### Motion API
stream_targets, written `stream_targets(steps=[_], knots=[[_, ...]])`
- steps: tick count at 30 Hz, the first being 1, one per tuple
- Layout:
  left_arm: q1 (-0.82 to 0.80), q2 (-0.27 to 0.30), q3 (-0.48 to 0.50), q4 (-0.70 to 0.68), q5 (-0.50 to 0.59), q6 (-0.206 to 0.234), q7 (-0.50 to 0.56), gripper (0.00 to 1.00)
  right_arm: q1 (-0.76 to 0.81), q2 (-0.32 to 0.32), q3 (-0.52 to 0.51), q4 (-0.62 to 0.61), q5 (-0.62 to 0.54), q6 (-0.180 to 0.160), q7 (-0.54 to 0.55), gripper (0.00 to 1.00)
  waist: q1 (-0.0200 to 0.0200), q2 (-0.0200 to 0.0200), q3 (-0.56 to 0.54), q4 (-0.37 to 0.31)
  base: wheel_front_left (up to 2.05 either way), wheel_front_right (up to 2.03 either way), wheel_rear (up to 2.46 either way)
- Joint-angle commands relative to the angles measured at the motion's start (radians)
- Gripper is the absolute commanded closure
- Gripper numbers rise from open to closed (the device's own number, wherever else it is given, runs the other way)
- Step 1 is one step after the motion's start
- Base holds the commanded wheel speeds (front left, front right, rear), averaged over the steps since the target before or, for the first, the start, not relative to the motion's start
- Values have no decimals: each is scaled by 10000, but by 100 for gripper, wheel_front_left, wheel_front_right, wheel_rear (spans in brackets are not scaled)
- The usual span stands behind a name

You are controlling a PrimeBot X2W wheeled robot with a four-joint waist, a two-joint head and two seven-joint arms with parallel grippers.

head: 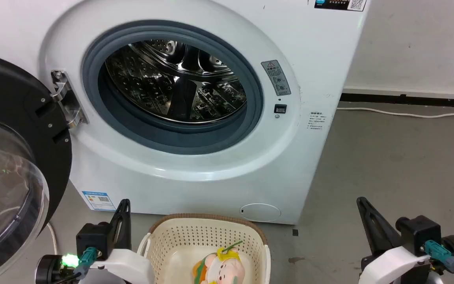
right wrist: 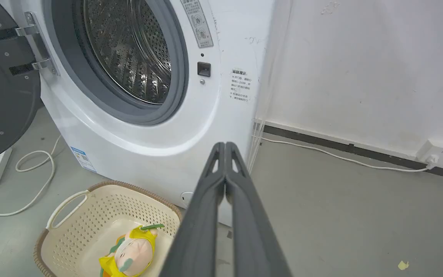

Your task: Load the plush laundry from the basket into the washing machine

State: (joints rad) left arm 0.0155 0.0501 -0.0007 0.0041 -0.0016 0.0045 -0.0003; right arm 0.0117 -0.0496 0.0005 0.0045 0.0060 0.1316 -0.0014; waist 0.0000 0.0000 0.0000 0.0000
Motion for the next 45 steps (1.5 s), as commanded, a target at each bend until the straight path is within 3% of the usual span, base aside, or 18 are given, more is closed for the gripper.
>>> stream_targets(steps=[1, 45], knots=[[-155, 1, 7, -41, 16, -45, 3, 100, -117, -6, -5, -45, -60, -9, 14, 100, 0, 0, 0, 0, 0, 0, 0], [-155, 1, 7, -41, 16, -45, 3, 100, -117, -6, -5, -45, -60, -9, 14, 100, 0, 0, 0, 0, 0, 0, 0]])
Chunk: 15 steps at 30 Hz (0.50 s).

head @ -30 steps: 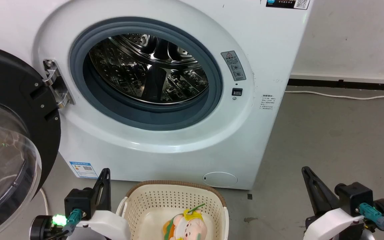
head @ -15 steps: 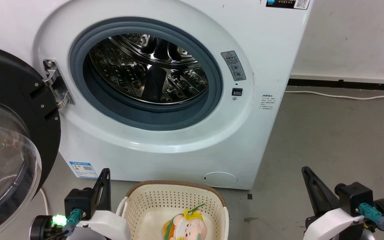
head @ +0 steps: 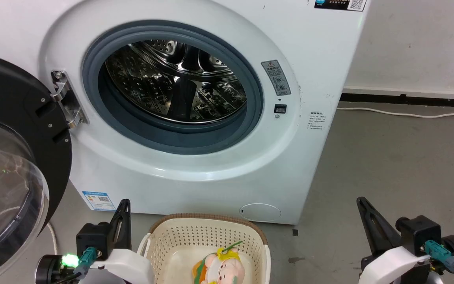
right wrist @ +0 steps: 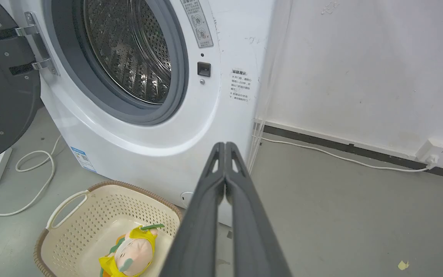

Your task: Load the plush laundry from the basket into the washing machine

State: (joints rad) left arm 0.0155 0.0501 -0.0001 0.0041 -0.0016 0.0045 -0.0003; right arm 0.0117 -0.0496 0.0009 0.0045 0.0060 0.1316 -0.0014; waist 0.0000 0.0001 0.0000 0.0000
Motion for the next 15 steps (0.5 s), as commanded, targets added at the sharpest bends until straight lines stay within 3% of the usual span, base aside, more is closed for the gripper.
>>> stream_targets(steps=[1, 6, 7, 15], knots=[[-155, 1, 1, -41, 16, -45, 3, 100, -117, -6, -9, -45, -60, -9, 14, 100, 0, -1, 0, 0, 0, 0, 0], [0, 0, -3, 1, -2, 1, -4, 100, 0, 0, -2, 0, 5, 0, -3, 100, 0, -1, 0, 0, 0, 0, 0], [6, 0, 0, 6, 0, 12, 0, 0, 3, 0, 2, 4, 8, 0, 0, 0, 0, -1, 0, 0, 0, 0, 0], [0, 0, -78, -22, -54, 60, -131, 0, 10, 0, -53, -13, 179, 0, -131, 0, 0, -1, 40, -16, 0, 0, 0]])
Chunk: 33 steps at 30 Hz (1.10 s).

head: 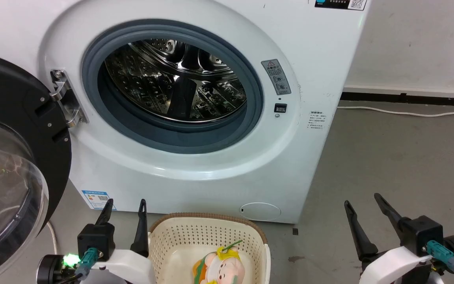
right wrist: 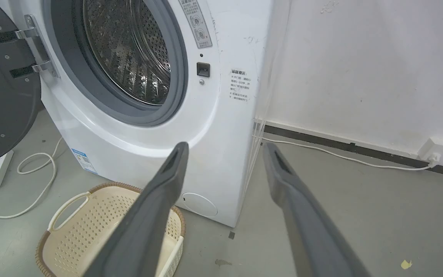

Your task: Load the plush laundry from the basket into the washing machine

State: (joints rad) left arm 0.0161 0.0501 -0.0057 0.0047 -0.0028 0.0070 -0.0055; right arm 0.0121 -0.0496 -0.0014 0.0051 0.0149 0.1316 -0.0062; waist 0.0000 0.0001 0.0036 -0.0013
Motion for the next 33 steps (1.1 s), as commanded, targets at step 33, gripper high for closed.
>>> stream_targets(steps=[33], knots=[[-1845, 193, -833, 2331, -360, -257, -456, 0, -820, -2, -187, -448, 934, -3, -769, 0, 0, -1, 2320, -979, 0, 0, 0]])
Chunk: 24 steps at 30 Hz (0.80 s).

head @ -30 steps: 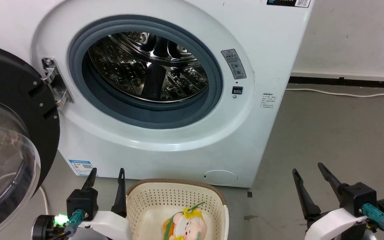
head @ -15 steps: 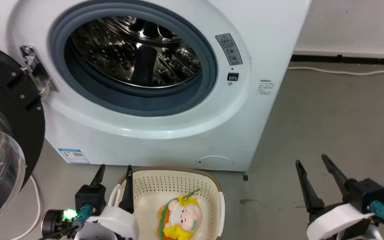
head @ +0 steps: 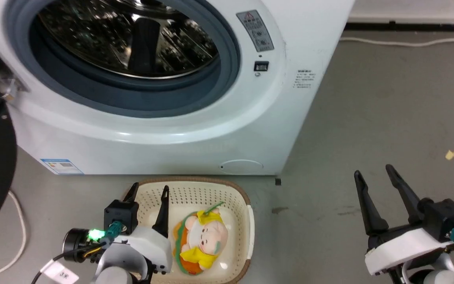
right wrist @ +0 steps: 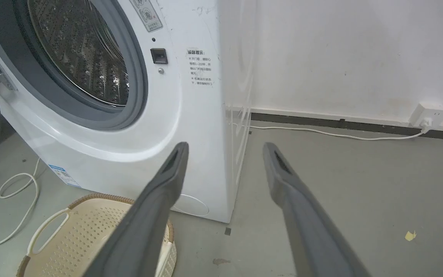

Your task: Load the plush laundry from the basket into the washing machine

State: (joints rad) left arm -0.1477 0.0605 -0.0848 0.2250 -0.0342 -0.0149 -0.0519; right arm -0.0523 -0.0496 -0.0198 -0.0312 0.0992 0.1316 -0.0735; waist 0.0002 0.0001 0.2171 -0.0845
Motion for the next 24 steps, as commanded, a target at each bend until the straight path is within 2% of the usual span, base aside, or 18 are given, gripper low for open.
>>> stream_targets(steps=[1, 24], knots=[[-292, 121, -72, 257, -60, -68, 36, 0, -215, -2, 5, -100, 112, -3, -117, 0, -2, -1, 279, -205, 0, 0, 0], [-2425, 903, -960, 3686, -644, -480, 1370, 0, -899, -3, 153, -332, 1041, -5, -596, 0, -2, -1, 2485, -1338, 0, 0, 0]])
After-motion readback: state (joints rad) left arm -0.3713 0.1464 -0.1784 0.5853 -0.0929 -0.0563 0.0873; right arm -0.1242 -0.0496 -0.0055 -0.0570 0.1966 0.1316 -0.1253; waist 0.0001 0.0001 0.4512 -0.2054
